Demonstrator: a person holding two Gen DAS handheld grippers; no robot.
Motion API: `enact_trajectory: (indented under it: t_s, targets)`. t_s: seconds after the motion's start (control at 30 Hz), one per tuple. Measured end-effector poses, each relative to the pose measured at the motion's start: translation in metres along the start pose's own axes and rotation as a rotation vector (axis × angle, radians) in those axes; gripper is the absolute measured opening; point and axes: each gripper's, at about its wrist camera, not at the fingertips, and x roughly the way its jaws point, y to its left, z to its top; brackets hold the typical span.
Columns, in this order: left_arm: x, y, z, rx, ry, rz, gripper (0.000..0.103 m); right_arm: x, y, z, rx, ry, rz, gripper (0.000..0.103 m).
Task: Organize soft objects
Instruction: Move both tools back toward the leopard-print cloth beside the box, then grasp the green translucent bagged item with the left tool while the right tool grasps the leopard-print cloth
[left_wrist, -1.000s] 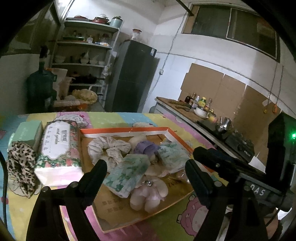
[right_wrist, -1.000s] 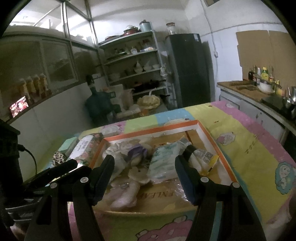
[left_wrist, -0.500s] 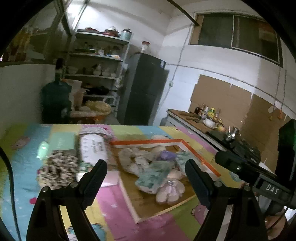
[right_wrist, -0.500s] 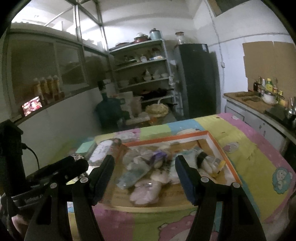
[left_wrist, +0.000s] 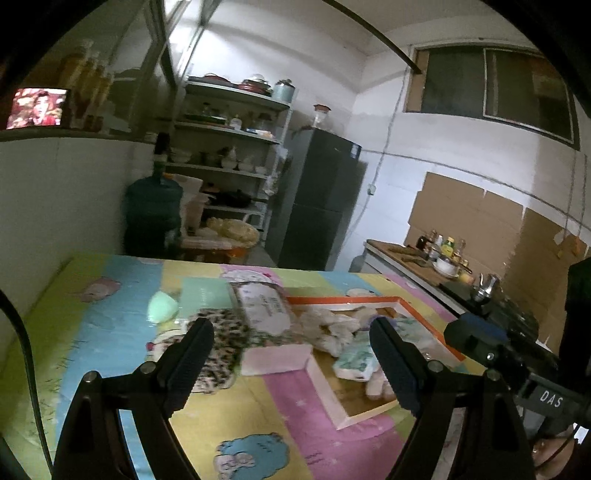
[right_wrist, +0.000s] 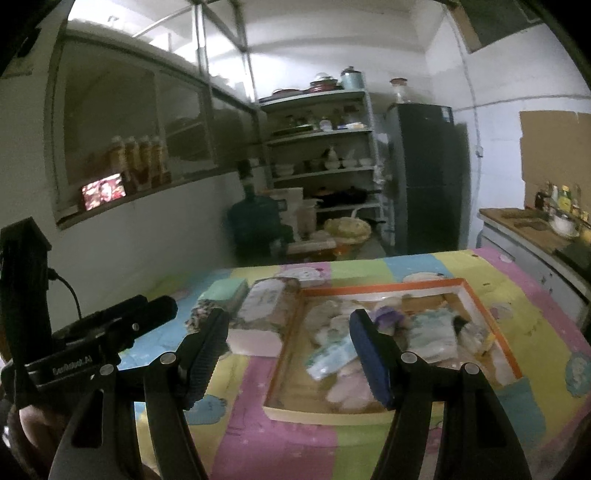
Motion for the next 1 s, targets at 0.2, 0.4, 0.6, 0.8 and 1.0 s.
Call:
enact_trajectory:
  t_s: [0.2,0.4,0.6,0.8,1.0]
  targets:
    - [-0.014,0.026,0.0,-0.024,-0.025,0.039,0.086,0.012,0.027,0.0,-0.045,0.019,0.029,0.07]
    - [-0.024,0.059,0.004,-0.058,-0.053,0.091,0.086,0.029,0.047,0.0,-0.095,0.041,0.054,0.07]
    - [-0.026,0.094,0.008,-0.081,-0.065,0.148,0.086,0.062,0.071,-0.003,-0.159,0.087,0.088,0.07]
    - [-0.016,0.128,0.013,-0.086,-0.047,0.217,0.086,0.107,0.104,-0.011,-0.301,0.135,0.078,0.07]
    - [0.009,0.155,0.02,-0.066,0.018,0.271,0.086,0.157,0.115,-0.015,-0.371,0.187,0.069,0.069]
